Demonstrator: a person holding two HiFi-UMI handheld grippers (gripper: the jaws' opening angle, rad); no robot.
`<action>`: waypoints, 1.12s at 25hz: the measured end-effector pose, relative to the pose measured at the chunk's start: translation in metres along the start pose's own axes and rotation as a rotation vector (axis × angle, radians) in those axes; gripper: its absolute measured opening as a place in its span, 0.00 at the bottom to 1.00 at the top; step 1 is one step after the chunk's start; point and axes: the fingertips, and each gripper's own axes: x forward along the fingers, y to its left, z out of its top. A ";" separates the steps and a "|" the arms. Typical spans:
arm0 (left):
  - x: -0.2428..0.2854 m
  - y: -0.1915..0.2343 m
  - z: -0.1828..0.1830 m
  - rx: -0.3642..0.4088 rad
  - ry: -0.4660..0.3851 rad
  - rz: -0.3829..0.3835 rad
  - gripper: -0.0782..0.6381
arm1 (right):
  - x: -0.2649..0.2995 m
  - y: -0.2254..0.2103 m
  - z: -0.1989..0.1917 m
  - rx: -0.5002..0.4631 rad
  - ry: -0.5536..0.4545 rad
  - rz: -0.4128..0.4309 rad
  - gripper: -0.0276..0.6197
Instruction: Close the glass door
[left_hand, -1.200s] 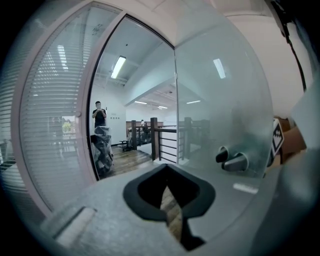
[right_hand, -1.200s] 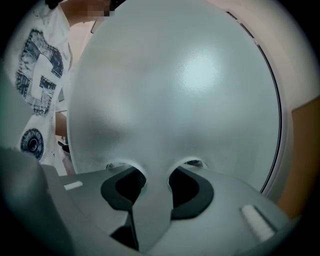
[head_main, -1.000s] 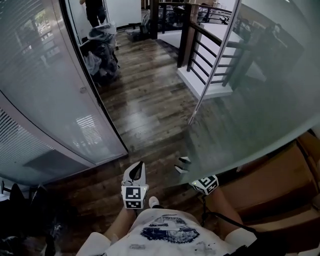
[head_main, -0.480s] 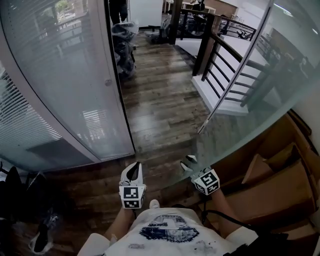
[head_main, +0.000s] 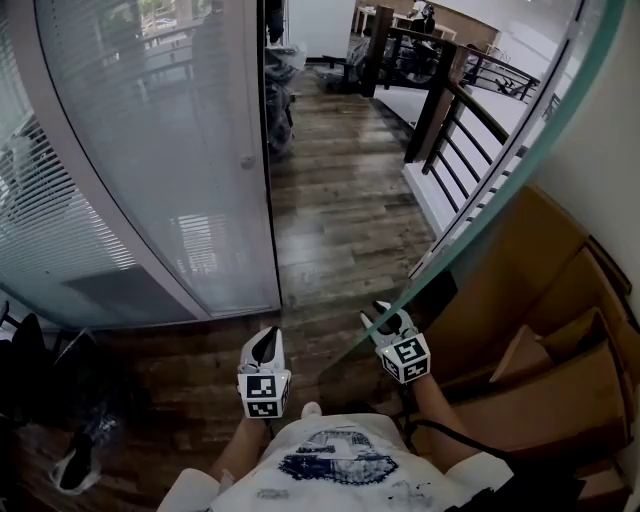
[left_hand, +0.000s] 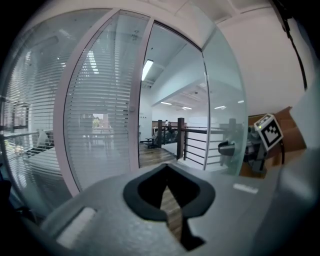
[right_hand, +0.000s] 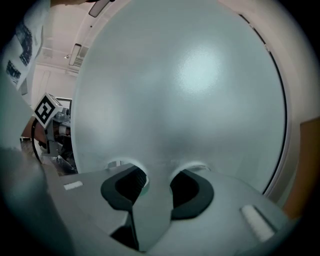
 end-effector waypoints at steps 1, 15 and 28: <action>0.000 0.002 -0.001 0.002 0.004 0.006 0.11 | 0.004 -0.001 0.001 0.002 0.002 -0.004 0.27; -0.013 0.040 -0.001 0.004 0.011 0.108 0.11 | 0.075 0.001 0.022 0.010 -0.009 -0.054 0.27; -0.002 0.071 -0.003 -0.003 0.052 0.221 0.11 | 0.148 -0.007 0.041 0.014 -0.032 -0.111 0.27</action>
